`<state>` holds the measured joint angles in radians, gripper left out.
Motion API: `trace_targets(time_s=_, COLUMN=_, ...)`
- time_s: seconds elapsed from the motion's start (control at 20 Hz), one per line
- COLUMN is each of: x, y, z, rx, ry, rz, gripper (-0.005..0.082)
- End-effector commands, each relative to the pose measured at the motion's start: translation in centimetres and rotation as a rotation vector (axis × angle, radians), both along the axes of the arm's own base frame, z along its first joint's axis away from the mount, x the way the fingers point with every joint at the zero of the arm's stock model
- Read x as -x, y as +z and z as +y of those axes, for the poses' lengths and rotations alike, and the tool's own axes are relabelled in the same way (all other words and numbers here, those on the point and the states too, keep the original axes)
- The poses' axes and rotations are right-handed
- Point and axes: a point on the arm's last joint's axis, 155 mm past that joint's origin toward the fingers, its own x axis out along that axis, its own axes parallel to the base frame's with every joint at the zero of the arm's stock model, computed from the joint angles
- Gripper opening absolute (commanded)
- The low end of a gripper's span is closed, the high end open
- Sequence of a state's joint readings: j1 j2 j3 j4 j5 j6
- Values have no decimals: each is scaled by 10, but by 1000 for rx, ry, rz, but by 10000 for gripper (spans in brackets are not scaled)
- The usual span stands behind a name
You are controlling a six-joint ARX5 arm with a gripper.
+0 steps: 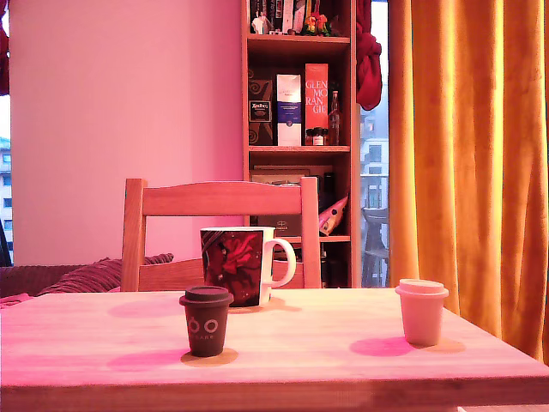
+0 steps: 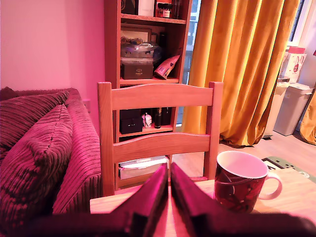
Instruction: Pick up the coffee capsules on the table and drop them inside the coffee cup
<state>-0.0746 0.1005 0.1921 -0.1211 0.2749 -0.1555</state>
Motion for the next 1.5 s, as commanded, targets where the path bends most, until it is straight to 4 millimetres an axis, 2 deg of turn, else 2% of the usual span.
trace_targets(time_s=0.0, x=3, y=-33, z=6, rx=-133, ry=23, rz=70, gripper=-23)
trace_targets(time_s=0.45, x=3, y=-33, z=6, rx=-133, ry=22, rz=70, gripper=-23)
trace_targets(time_s=0.7, x=3, y=-17, z=-1, rx=16, ry=-5, rz=57, gripper=-23)
trace_targets(time_s=0.85, x=10, y=-20, z=-20, rx=58, ry=-110, rz=88, gripper=-23)
trace_targets(time_s=1.05, x=21, y=-37, z=-55, rx=45, ry=-281, rz=175, gripper=-23)
trace_targets(time_s=1.25, x=35, y=-56, z=-87, rx=-30, ry=-432, rz=233, gripper=-23)
trace_targets(time_s=1.45, x=48, y=-81, z=-110, rx=-144, ry=-528, rz=288, gripper=-23)
